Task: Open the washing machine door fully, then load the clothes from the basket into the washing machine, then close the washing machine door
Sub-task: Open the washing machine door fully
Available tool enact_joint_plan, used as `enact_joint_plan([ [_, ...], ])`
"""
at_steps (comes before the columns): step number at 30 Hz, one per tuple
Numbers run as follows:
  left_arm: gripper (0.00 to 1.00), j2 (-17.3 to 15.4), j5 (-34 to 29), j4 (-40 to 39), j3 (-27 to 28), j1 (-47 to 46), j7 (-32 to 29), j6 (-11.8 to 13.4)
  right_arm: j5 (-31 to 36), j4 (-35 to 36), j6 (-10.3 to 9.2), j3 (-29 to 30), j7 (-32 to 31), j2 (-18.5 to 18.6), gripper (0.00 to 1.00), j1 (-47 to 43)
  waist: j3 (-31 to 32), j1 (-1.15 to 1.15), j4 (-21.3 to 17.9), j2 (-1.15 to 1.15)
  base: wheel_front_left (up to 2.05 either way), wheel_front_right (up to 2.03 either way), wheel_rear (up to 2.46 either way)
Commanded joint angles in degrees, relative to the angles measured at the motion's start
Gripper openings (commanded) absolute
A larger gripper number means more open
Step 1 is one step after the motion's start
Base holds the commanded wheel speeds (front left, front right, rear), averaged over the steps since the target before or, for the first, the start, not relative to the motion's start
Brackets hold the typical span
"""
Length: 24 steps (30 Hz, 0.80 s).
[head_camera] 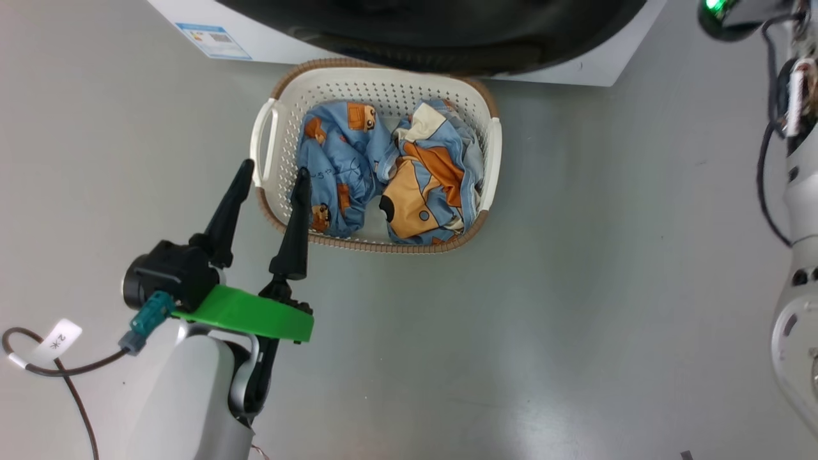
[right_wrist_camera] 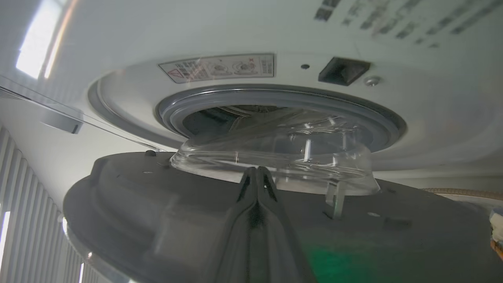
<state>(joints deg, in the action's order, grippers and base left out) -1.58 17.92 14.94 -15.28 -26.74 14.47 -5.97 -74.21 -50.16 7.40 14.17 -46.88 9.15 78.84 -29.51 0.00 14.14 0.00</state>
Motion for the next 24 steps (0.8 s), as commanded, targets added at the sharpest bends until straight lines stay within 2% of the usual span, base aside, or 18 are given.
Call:
enact_joint_plan([
  [1,1.00,-1.30,0.00,-1.27,1.70,0.13,0.52,0.56,-0.03,2.63,0.09,-0.50,-1.98,-3.20,0.00,-2.77,0.60,0.00,-0.30,0.00,0.00,0.00,0.00],
  [16,1.00,-1.30,-0.08,-0.10,1.89,2.10,0.52,0.53,-2.03,13.70,0.09,-0.60,-9.12,-6.01,0.00,-15.10,4.53,0.00,-0.58,0.00,0.00,0.00,0.00],
  [20,1.00,-1.30,0.01,0.44,1.91,2.80,0.52,0.35,-4.43,17.40,0.09,-3.08,-11.00,-6.23,0.00,-20.34,6.13,0.00,-0.34,0.00,0.00,0.00,0.00],
  [24,1.00,-1.30,0.12,0.60,2.08,3.49,0.52,0.29,-8.12,19.63,0.09,-7.56,-10.24,-6.25,0.00,-24.41,7.43,0.00,-0.15,0.00,0.00,0.00,0.00],
])
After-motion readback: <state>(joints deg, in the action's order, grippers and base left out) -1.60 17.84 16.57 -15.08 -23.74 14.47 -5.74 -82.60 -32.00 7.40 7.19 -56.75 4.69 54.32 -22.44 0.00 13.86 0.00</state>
